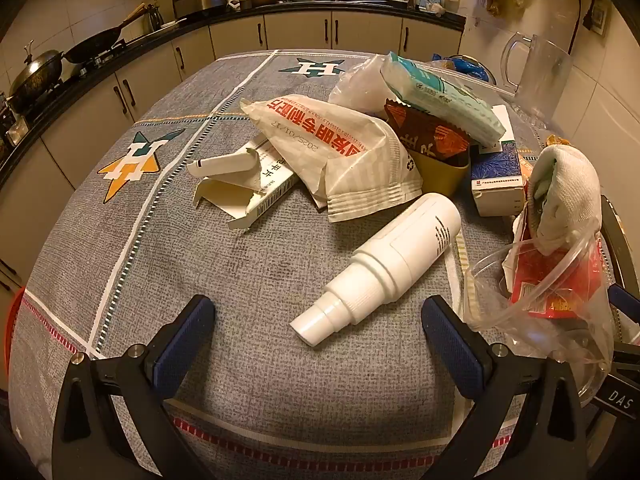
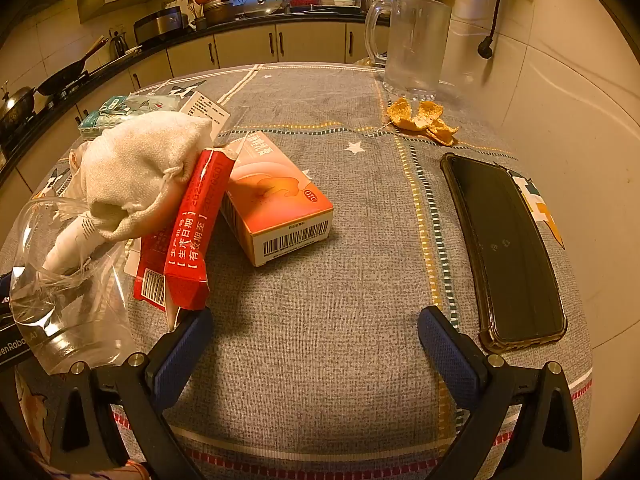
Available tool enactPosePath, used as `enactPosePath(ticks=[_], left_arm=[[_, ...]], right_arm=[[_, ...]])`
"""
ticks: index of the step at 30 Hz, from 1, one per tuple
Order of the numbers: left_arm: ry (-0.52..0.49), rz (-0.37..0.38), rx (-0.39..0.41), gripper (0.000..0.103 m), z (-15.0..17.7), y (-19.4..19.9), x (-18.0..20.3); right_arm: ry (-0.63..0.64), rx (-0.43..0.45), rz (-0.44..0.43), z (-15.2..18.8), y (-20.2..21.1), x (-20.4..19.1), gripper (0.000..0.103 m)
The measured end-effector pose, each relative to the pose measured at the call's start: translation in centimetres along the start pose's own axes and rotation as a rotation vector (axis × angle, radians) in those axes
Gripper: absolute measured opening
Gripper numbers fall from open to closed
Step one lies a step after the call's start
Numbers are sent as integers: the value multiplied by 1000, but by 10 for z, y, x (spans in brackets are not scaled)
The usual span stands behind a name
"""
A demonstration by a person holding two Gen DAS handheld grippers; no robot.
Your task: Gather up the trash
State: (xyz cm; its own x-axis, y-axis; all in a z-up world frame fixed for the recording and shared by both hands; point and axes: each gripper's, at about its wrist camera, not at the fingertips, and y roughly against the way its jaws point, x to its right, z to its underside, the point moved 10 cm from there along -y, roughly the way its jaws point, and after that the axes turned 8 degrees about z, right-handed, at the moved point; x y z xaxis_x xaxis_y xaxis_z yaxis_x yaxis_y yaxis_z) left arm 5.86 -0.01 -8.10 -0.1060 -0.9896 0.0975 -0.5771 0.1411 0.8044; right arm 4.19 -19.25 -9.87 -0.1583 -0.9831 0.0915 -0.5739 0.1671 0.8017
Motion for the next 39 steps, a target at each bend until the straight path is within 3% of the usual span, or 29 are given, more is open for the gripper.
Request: enactPosePath(ticks=[39], left_arm=[[6,-2,2,103,3,1,2]], right_arm=[[-49,-6,28,0,2,0,103]])
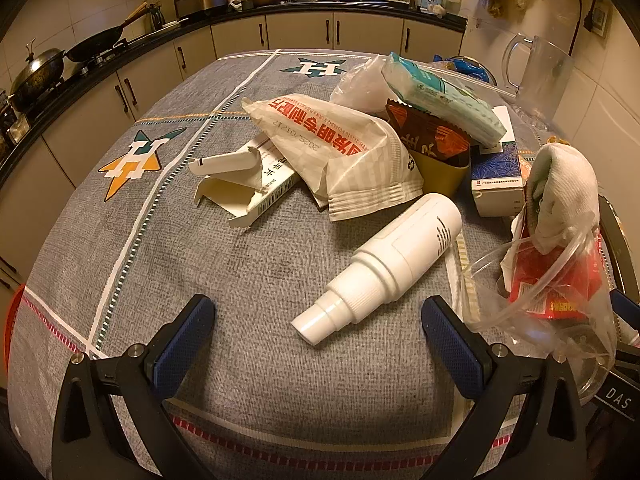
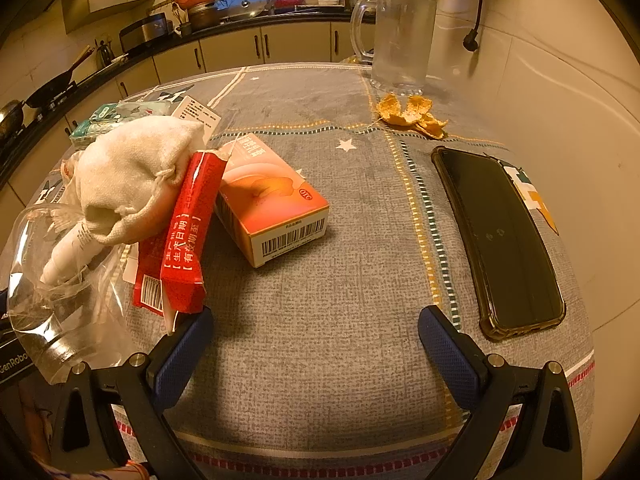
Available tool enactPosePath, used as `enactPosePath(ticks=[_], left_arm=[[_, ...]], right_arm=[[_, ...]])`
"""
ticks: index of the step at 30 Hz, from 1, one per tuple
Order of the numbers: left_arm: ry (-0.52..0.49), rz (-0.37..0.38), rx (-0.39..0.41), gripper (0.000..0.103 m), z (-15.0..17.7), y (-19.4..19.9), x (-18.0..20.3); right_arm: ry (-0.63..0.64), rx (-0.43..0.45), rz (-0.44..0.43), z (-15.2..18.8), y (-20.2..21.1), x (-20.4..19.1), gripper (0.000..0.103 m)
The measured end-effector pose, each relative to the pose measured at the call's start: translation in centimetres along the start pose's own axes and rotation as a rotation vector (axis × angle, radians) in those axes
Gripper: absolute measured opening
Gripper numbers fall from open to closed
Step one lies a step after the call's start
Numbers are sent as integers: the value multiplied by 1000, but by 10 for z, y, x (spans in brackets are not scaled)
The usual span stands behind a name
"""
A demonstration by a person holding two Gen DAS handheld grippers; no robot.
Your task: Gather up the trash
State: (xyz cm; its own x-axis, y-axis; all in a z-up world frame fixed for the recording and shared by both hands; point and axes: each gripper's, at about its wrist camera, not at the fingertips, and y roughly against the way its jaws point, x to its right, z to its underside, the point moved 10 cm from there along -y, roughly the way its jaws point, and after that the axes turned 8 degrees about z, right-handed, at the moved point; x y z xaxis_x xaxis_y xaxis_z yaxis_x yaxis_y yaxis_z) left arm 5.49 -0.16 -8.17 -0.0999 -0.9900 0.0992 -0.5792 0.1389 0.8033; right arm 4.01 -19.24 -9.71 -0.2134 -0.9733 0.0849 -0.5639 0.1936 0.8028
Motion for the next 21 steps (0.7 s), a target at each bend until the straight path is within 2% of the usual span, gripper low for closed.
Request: enactPosePath(ticks=[16,18,21], left_arm=[[3,25,5,103,-2,3,-1],[8,59,12,103,-1,11,2],[-4,79,63,103,-2,38,6]], right_arm=[[-7,-3,21,1,1,0,103],[-2,-4,13,0,1,0,103],[16,0,-20,2,5,-1,102]])
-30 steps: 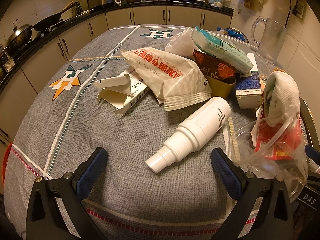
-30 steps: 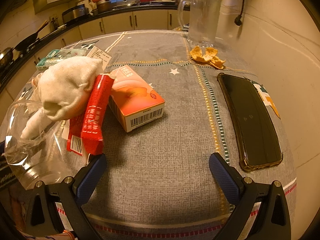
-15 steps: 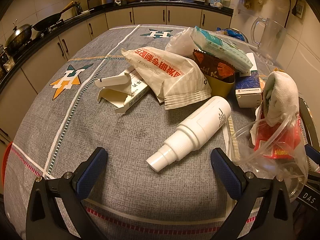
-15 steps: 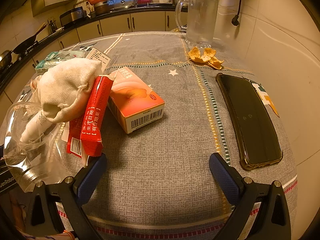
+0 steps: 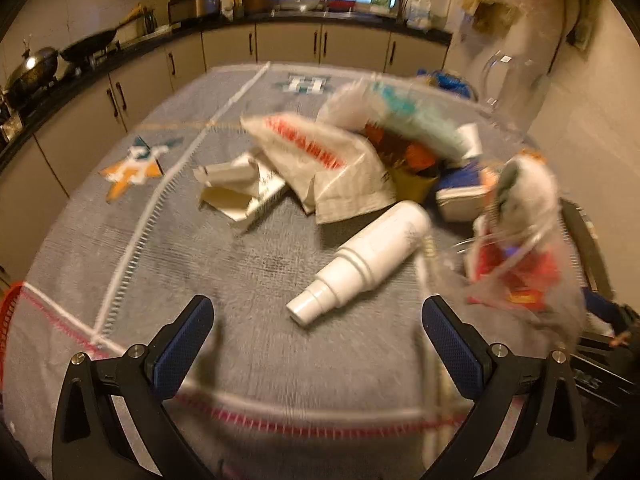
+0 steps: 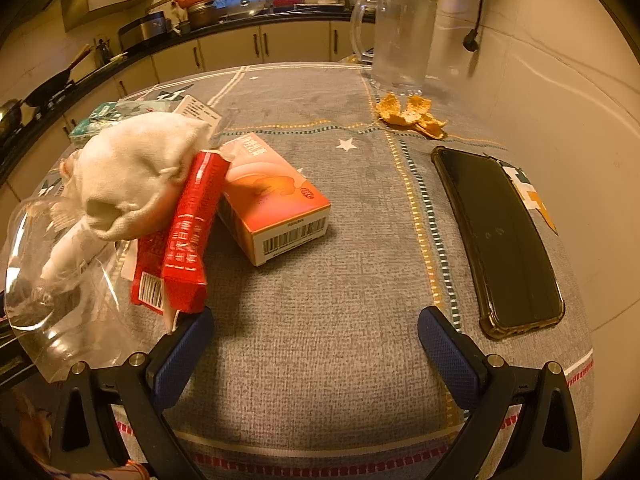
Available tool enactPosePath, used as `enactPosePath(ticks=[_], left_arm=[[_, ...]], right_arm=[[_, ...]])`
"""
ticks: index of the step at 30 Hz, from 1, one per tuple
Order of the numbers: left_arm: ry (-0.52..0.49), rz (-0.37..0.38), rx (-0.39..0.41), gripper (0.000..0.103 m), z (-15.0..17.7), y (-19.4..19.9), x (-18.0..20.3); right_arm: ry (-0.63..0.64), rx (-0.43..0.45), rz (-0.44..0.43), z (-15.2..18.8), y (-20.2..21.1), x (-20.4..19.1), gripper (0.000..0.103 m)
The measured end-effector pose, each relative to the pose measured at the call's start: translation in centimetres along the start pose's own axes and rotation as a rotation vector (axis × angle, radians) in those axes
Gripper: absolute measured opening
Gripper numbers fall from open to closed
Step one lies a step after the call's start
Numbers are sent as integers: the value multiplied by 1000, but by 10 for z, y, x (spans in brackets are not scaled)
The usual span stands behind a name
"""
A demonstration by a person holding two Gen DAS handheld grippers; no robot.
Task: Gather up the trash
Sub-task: 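Move both tools back and toward the trash pile on the table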
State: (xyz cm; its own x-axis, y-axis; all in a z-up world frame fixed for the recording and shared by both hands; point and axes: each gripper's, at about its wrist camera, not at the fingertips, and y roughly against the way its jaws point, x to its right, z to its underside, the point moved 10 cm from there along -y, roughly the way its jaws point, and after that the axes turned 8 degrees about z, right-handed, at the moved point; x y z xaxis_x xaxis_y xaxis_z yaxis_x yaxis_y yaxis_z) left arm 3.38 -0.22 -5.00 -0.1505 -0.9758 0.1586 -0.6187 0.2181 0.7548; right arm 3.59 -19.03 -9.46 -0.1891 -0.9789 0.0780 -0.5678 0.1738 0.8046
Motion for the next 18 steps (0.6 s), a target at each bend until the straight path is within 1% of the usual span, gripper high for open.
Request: enactPosePath(ticks=[1,2,3,5,7,11,13,16,18], left_arm=[[-12,4,16,103,-1,9,2],[-30,13,32,103,-3,21,5],[-40,16,40,103,-4,29,7],[-52,24,60,103,-5,51,6],[-61,20,89,103,-4,71,1],[-45,-30,116,103,4,103,-18],[-23,-28,144,103,12,124,-26],[1,-27,183,103,24,150,-34],[10,-45,209,103,33,166,-43]], right_arm=[[9,7,-13,1,3,-1,101],[26,21,-26,4,9,-1,96],[41,30,-26,6,14,0,93],[66,65,-12,12,32,4,93],[63,112,-21,16,51,8,93],[24,185,-61,26,91,15,93],[4,233,-64,30,114,17,93],[-55,311,-103,38,150,17,93],[-85,342,-124,45,167,11,93]])
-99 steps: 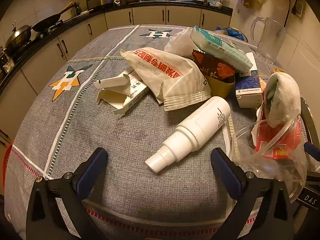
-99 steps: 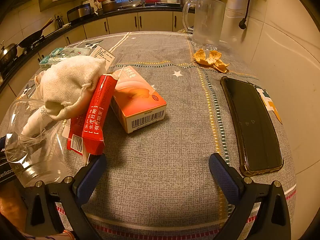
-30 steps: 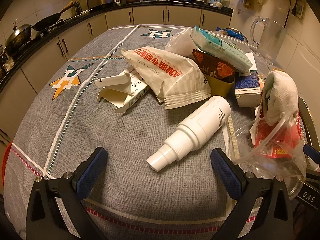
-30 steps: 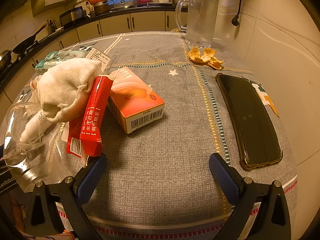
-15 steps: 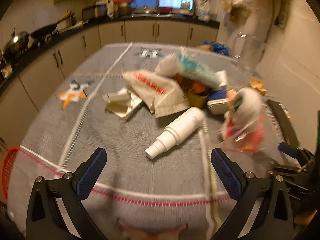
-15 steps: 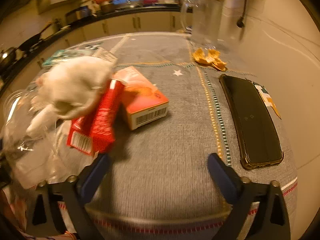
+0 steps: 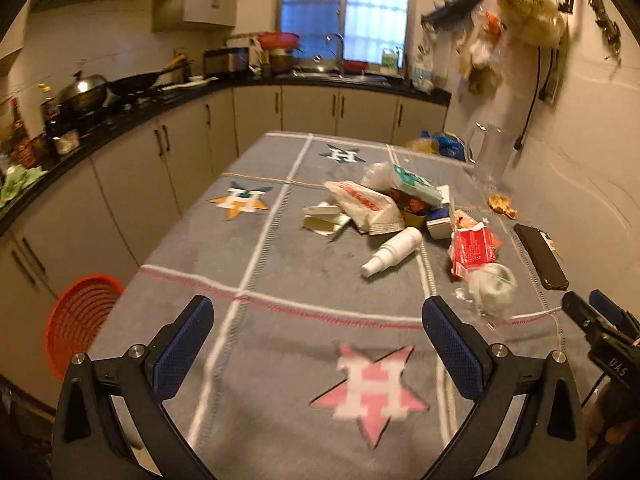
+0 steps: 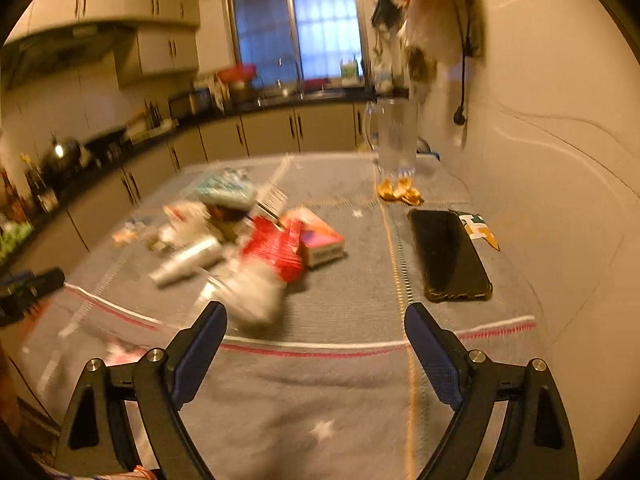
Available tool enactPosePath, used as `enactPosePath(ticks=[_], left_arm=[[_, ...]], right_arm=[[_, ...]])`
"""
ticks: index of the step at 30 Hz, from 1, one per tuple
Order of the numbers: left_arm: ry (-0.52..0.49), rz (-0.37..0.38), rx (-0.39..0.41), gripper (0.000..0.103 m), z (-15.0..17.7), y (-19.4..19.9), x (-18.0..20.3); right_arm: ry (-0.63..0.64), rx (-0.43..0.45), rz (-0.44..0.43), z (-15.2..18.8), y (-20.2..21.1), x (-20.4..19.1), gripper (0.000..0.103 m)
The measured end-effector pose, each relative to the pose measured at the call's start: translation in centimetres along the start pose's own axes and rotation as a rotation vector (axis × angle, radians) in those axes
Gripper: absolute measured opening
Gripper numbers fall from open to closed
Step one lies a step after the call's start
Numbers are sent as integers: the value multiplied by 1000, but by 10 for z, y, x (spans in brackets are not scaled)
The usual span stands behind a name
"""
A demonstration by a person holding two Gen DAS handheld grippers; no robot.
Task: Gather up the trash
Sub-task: 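Move both tools back and toward the trash pile on the table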
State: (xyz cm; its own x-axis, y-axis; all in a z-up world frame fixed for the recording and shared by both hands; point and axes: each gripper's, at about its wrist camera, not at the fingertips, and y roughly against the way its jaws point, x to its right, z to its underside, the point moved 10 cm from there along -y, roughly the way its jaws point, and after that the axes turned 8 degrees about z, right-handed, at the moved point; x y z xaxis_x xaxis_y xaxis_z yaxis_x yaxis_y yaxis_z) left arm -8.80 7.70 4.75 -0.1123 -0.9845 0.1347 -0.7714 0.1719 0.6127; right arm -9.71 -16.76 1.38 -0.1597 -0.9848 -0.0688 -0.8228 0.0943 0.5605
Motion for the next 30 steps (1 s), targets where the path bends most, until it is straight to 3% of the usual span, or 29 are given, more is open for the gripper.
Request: enactPosePath(ticks=[7,14,20,30], left_arm=[[-6,-66,84,103,8,41,-21],[-96,-115,146,103,10,65,-18],[-106,-108,125,103,15,62,-21],[-72,-114,59,103,29,41,-39]], right_arm=[[5,102,4,9,49,-32,93],[24,175,16,8,77,-53,93],[-42,113,-21,19,68,-58,92],[22,65,-15,24,58,-72,92]])
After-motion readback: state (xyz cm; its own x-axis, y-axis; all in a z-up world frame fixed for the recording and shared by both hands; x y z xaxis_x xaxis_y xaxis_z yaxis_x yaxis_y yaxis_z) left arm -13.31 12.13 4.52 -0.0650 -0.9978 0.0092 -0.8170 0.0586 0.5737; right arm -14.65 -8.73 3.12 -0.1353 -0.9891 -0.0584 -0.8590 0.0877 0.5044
